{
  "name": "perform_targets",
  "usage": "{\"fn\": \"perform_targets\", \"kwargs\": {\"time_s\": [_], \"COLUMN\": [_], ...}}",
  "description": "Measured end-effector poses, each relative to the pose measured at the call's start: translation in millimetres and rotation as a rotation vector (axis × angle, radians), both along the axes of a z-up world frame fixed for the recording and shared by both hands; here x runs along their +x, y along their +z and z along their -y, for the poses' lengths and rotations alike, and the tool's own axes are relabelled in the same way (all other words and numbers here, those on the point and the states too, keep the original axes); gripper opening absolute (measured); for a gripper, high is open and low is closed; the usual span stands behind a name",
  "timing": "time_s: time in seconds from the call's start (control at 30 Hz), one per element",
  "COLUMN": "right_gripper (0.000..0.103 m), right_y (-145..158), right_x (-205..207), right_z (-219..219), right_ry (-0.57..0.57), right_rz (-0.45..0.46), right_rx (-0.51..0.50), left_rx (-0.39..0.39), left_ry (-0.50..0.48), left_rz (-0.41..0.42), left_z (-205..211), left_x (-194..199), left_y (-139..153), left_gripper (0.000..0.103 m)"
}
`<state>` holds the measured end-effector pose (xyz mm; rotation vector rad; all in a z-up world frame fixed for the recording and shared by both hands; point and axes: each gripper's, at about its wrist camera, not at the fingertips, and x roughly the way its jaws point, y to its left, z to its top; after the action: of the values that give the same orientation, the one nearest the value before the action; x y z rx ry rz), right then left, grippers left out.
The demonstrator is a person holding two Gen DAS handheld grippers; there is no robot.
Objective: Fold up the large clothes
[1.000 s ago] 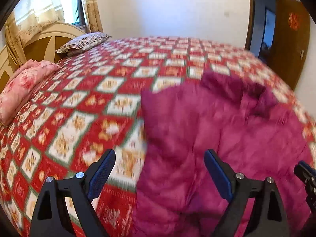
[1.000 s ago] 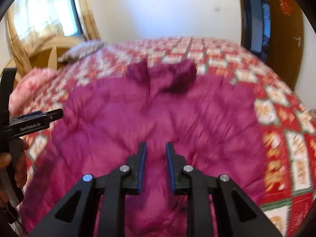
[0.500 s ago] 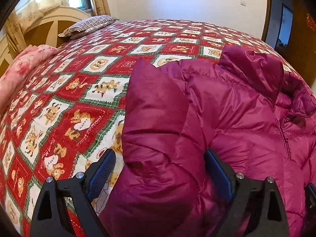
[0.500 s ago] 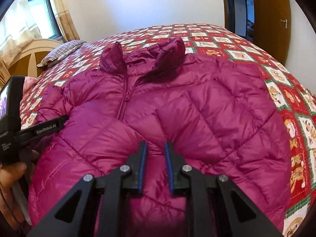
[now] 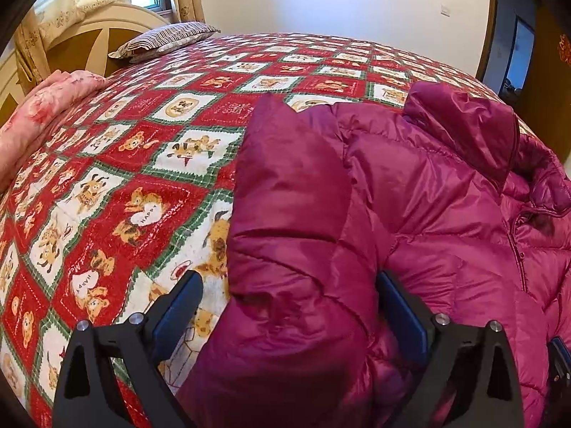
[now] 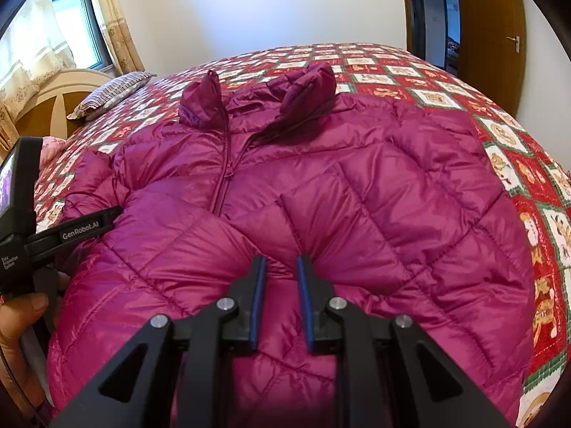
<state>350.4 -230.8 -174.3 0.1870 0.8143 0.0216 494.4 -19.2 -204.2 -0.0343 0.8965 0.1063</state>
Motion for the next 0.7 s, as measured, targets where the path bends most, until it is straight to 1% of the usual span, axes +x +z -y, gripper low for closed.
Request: {"fn": "perform_targets", "kwargs": {"time_s": [0.7], "right_gripper": [0.021], "right_y": [-1.2], "right_x": [0.3], "right_z": [-1.9], "right_ry": [-0.001], "right_rz": [0.006], "right_rx": [-0.006], "left_rx": [0.005], "left_ry": [0.0], "left_rz": [0.001], "left_z": [0.1], "left_x": [0.1], "left_y": [-0.8], "left_gripper": [0.099]}}
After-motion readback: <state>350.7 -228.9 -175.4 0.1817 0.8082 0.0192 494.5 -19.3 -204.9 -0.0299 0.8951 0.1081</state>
